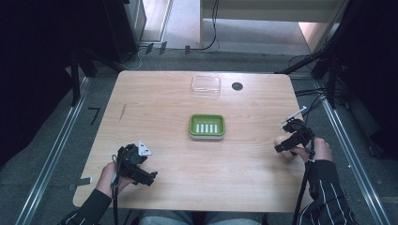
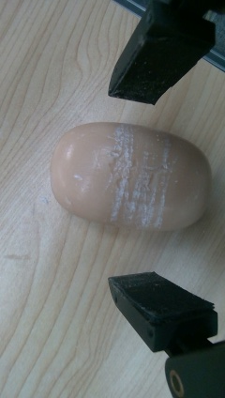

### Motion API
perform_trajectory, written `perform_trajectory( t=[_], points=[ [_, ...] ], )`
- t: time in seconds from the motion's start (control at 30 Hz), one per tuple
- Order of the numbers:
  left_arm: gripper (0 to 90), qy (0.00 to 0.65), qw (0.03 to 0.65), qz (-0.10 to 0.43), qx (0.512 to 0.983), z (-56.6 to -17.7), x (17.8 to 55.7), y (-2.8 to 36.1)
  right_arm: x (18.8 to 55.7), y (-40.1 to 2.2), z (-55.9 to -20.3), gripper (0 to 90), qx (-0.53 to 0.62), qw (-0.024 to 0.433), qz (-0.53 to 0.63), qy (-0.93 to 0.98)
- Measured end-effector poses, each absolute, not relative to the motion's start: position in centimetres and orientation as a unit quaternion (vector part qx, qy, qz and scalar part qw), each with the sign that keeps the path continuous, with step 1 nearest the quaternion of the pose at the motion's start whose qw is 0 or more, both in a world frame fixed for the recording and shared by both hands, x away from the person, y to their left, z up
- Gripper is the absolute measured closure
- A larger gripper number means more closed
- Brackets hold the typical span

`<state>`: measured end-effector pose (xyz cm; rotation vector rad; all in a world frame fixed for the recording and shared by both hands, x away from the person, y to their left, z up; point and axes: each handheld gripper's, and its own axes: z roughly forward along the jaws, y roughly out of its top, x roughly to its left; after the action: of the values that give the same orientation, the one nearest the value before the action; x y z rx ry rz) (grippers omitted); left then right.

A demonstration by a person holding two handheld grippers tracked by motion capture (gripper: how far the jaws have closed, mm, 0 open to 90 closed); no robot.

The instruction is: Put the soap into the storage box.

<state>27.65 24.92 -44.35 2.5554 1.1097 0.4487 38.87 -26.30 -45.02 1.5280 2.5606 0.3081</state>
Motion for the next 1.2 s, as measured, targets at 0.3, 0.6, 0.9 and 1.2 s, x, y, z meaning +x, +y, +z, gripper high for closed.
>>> perform_trajectory(
  t=[0.3, 0.6, 0.9, 1.2],
  points=[
    [0.5, 0.389, 0.158, 0.157, 0.894, -44.4, 27.7, 24.9, 39.7, -26.3, -46.1, 10.8, 0.511, 0.053, 0.081, 0.854],
    [0.6, 0.389, 0.158, 0.158, 0.894, -44.4, 27.7, 24.9, 40.2, -26.0, -46.7, 19.2, 0.510, 0.052, 0.058, 0.857],
    [0.6, 0.388, 0.158, 0.157, 0.894, -44.4, 27.7, 24.9, 40.2, -26.3, -46.8, 25.5, 0.515, 0.045, 0.057, 0.854],
    [0.6, 0.388, 0.158, 0.158, 0.894, -44.3, 27.7, 24.9, 40.3, -26.7, -47.2, 31.2, 0.524, 0.030, 0.060, 0.849]
  ],
)
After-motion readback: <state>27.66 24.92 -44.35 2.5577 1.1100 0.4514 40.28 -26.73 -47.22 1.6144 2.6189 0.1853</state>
